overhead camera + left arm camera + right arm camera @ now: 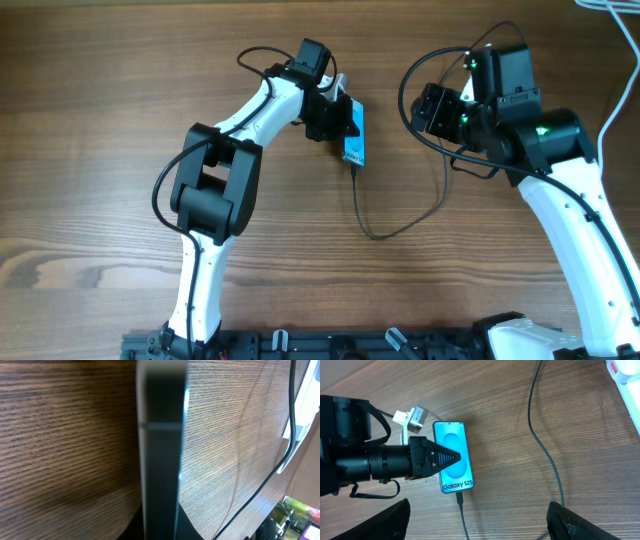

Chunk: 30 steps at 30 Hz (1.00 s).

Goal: Plug charger to phone and switch on socket
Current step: 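Lower the phone onto the table with the left gripper and release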

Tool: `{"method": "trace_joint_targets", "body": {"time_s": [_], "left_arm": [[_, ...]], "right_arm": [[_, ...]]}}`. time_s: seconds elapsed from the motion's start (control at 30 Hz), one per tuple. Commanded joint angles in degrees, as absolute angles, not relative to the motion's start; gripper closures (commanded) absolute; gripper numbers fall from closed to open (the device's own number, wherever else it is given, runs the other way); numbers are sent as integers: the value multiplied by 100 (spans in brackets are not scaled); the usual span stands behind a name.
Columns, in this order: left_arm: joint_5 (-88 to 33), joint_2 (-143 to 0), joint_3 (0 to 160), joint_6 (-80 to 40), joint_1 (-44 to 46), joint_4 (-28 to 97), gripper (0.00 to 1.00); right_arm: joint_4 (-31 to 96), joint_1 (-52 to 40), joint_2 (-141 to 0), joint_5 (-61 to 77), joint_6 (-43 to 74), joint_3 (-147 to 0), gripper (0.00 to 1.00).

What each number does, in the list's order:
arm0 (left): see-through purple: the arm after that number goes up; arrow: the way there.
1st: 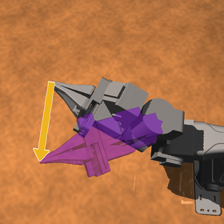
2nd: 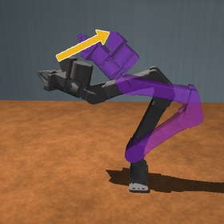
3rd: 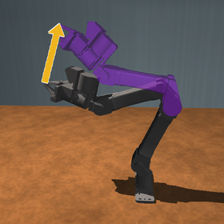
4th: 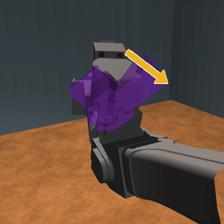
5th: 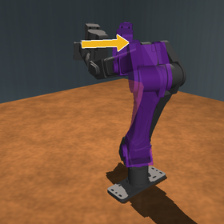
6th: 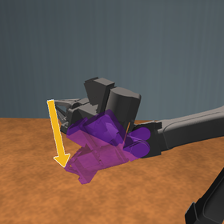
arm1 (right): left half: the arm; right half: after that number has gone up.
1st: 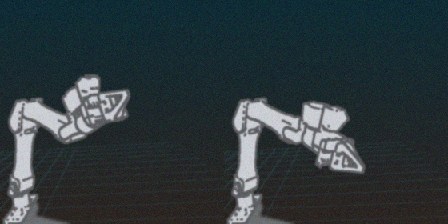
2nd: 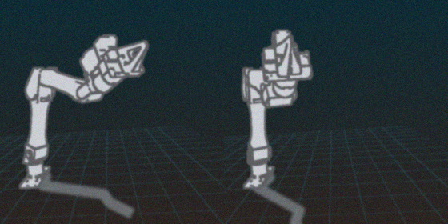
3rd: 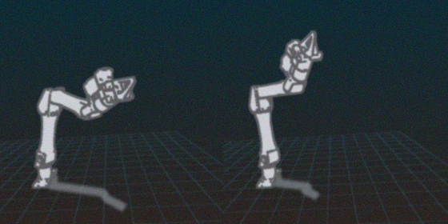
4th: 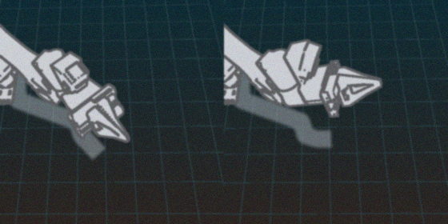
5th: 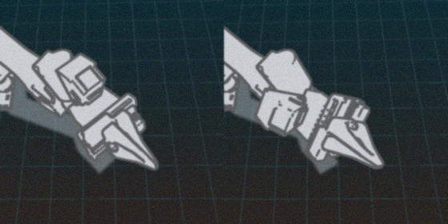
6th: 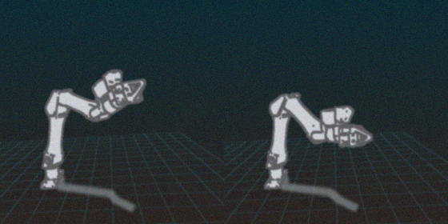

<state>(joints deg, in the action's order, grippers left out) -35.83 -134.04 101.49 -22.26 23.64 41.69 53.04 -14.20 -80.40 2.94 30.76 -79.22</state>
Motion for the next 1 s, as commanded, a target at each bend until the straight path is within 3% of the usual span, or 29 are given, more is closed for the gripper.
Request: {"method": "trace_joint_targets", "body": {"time_s": [0.0, 0.17, 0.27, 0.37, 0.8, 0.83, 0.9, 0.97], "left_arm": [[-3328, -13439, 9988, -2296, 2397, 4171, 95], [-3070, -13439, 9953, -2296, 2397, 4246, 76], [-3070, -13439, 9953, -2296, 2401, 4244, 73], [-2845, -13439, 9953, -2296, 2401, 4307, 60], [-2521, -12742, 9959, -2128, 2003, 4746, 37], [-2521, -12438, 9959, -2099, 1900, 4783, 29], [-2517, -11830, 9959, -2099, 1699, 4853, 0], [-2443, -11281, 9959, -2080, 1503, 4952, 0]], "right_arm": [[5273, -1417, -8134, 237, 2995, -7988, 12], [5288, -1417, -8145, 239, 2993, -7988, 12], [5299, -1417, -8145, 239, 2993, -7988, 12], [5308, -1417, -8145, 239, 2991, -7988, 12], [5369, -1417, -8171, 237, 2825, -7988, 6], [5367, -1417, -8178, 242, 2729, -7988, 5], [5371, -1385, -8178, 242, 2630, -7988, 3], [5371, -1227, -8178, 266, 2578, -7988, 1]]}}
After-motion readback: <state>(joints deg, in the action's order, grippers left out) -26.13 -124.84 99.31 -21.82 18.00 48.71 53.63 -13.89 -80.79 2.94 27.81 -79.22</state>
